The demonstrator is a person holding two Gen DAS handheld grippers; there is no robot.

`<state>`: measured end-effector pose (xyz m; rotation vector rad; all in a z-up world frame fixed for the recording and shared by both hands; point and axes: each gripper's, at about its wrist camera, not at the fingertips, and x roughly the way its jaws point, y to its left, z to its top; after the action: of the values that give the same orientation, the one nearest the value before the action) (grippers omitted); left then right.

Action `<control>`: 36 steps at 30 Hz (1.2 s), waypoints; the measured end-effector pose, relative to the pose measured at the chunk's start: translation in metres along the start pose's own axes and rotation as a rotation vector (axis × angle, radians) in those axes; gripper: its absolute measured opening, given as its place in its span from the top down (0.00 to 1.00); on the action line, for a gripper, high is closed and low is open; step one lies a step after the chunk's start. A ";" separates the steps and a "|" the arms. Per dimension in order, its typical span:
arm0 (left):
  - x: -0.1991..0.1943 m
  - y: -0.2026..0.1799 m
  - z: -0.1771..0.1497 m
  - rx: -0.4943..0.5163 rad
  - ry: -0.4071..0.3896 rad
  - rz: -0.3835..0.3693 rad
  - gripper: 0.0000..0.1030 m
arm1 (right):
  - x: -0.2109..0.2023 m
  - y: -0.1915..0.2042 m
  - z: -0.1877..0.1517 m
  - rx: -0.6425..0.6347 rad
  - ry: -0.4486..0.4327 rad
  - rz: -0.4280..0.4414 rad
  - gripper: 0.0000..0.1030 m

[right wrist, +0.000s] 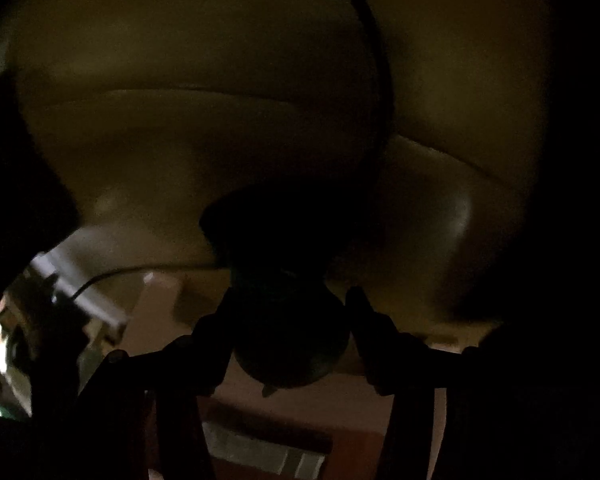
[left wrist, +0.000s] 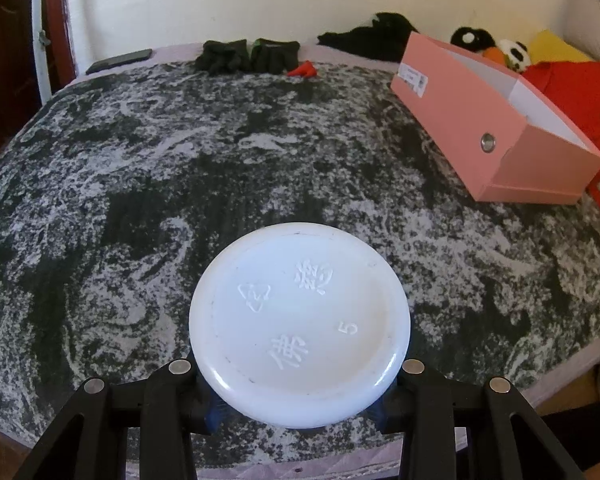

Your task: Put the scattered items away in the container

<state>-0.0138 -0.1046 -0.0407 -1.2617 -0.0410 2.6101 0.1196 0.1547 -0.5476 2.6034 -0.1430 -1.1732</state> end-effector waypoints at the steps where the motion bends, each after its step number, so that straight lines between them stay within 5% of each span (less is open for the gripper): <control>1: -0.001 0.001 0.000 -0.003 -0.004 0.000 0.57 | -0.011 0.005 -0.004 -0.023 -0.008 0.005 0.46; 8: -0.010 0.005 0.000 -0.018 -0.034 0.003 0.57 | -0.127 0.075 -0.078 -0.342 -0.198 0.009 0.46; 14: -0.024 0.011 0.001 -0.046 -0.079 -0.009 0.57 | -0.234 0.135 -0.155 -0.586 -0.492 0.002 0.46; 21: -0.055 0.002 0.018 -0.060 -0.187 -0.060 0.57 | -0.378 0.141 -0.244 -0.630 -0.896 0.127 0.46; 24: -0.075 -0.029 0.046 0.004 -0.267 -0.078 0.57 | -0.439 0.122 -0.291 -0.576 -1.126 0.196 0.46; 28: -0.092 -0.089 0.098 0.099 -0.341 -0.153 0.57 | -0.524 0.090 -0.361 -0.447 -1.540 0.232 0.46; 33: -0.075 -0.189 0.187 0.199 -0.360 -0.297 0.56 | -0.629 0.046 -0.418 -0.182 -1.944 0.148 0.47; 36: -0.035 -0.242 0.234 0.234 -0.336 -0.306 0.54 | -0.683 0.018 -0.424 -0.004 -2.053 0.066 0.46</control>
<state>-0.1255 0.1412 0.1640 -0.6725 0.0124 2.4418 -0.0174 0.3670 0.2155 0.3591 -0.5204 -2.9896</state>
